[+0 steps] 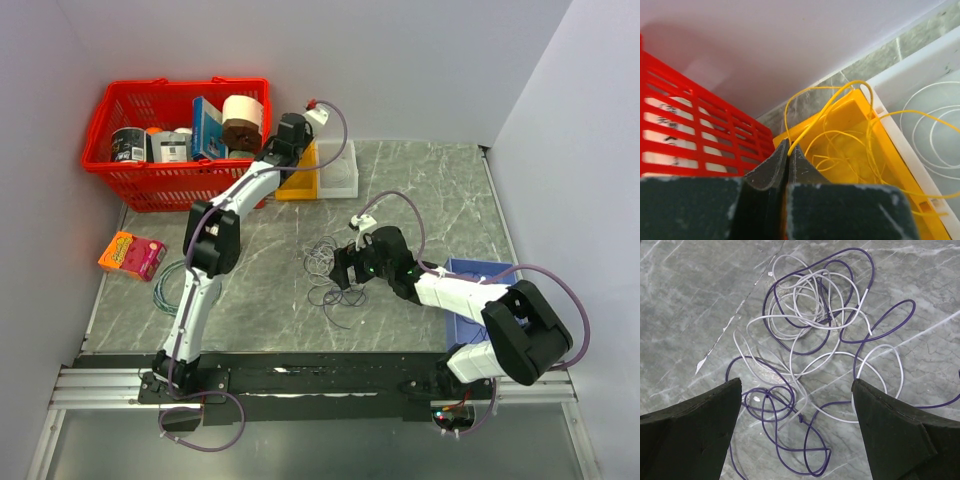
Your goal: Untangle the cables
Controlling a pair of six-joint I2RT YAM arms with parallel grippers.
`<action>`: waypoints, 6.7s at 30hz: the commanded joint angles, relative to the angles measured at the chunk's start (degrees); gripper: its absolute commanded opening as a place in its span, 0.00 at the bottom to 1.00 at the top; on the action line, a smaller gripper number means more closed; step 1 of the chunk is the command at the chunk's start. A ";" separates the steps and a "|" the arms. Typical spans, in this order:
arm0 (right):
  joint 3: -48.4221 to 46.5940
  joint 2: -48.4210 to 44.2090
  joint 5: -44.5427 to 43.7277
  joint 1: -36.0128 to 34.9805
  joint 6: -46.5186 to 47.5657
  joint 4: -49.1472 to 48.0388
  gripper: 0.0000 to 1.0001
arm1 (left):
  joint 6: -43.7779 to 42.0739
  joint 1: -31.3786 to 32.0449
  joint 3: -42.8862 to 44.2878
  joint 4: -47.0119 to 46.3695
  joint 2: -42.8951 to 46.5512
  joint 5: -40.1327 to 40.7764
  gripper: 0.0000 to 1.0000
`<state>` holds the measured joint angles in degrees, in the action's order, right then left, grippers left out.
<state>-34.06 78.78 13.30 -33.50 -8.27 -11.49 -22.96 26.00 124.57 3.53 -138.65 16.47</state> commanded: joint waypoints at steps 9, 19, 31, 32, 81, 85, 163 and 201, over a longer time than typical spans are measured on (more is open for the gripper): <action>-0.57 -2.67 -0.64 0.27 0.36 -1.43 0.97 | 0.46 0.19 6.65 10.88 -7.77 3.13 0.07; -0.48 -2.49 -0.56 0.19 0.01 -1.79 0.97 | 3.53 0.19 4.44 8.42 0.39 -1.96 0.73; 0.31 -3.29 -0.73 0.19 0.10 -1.78 0.97 | 7.05 0.19 0.86 12.29 9.52 -13.71 0.79; 0.40 -3.37 -0.73 0.27 0.10 -1.96 0.97 | 6.44 0.19 0.06 12.55 10.32 -16.01 0.78; -7.50 -0.73 -8.96 13.64 -6.41 10.95 0.83 | 18.92 4.85 -43.80 20.99 26.51 -48.81 0.80; -10.05 -1.88 -10.75 9.08 -5.88 13.24 0.83 | 19.18 5.11 -43.36 21.52 25.01 -49.87 0.79; -108.04 -7.95 -52.41 3.00 48.32 23.45 0.00 | 14.44 5.82 -41.70 22.48 25.27 -45.56 0.65; -42.66 -33.07 -58.74 31.47 31.84 26.33 0.00 | 6.70 11.97 -39.49 24.16 34.67 -54.79 0.88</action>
<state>-75.55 48.45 -44.36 -3.38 29.12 13.26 -15.40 37.91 86.06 29.26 -106.76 -38.04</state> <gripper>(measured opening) 0.010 0.884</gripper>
